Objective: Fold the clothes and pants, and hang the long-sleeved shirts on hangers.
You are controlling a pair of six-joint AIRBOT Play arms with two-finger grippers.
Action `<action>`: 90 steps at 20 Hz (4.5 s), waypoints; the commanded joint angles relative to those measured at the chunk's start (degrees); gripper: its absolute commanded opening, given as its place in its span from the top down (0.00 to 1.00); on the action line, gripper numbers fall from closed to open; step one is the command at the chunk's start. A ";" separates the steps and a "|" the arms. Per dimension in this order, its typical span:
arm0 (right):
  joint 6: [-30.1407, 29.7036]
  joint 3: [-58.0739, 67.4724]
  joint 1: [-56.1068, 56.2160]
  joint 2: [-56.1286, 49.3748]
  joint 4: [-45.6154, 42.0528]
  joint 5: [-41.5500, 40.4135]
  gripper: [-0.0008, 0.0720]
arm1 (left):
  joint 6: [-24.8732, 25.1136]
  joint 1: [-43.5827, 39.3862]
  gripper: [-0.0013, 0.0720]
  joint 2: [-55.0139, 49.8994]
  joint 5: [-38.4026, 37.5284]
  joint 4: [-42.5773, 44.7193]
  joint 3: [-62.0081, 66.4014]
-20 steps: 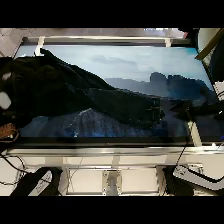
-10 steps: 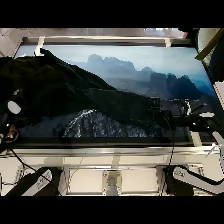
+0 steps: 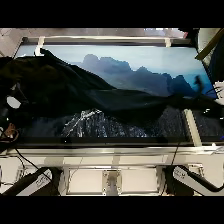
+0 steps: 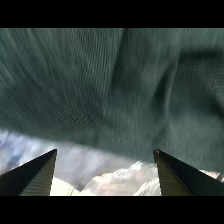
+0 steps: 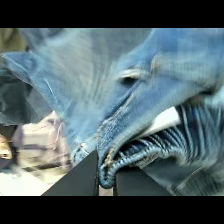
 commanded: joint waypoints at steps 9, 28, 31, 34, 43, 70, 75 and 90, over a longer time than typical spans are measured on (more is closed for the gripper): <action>-1.79 2.19 -18.23 22.73 -41.40 8.04 0.93 | 0.04 2.45 0.05 5.84 -6.45 -2.56 2.69; 2.23 -5.25 -18.16 21.09 -33.92 -1.40 0.93 | -2.75 -0.59 0.05 -45.09 -31.54 0.90 55.30; 2.23 -5.25 -18.16 21.09 -33.92 -1.64 0.93 | -3.21 -2.40 0.06 -50.64 -33.57 0.98 60.63; 2.23 -5.25 -18.16 21.09 -33.92 -1.66 0.93 | -1.86 -3.89 0.06 -54.82 -33.59 1.36 63.93; 2.25 -5.25 -18.16 21.09 -33.90 -5.53 0.93 | 9.68 -5.77 0.68 -55.80 -36.74 -0.15 64.94; -2.14 -23.54 -18.78 39.06 -45.53 9.25 0.94 | 14.71 19.91 0.96 10.99 -8.76 12.98 -3.74; -2.71 -21.33 -18.73 36.15 -56.02 14.10 0.87 | 14.69 20.76 0.91 8.87 -3.80 11.63 -4.31; 10.03 2.73 -18.71 7.54 -33.92 3.43 0.20 | 4.85 -12.55 0.03 -51.43 -10.16 -2.71 74.01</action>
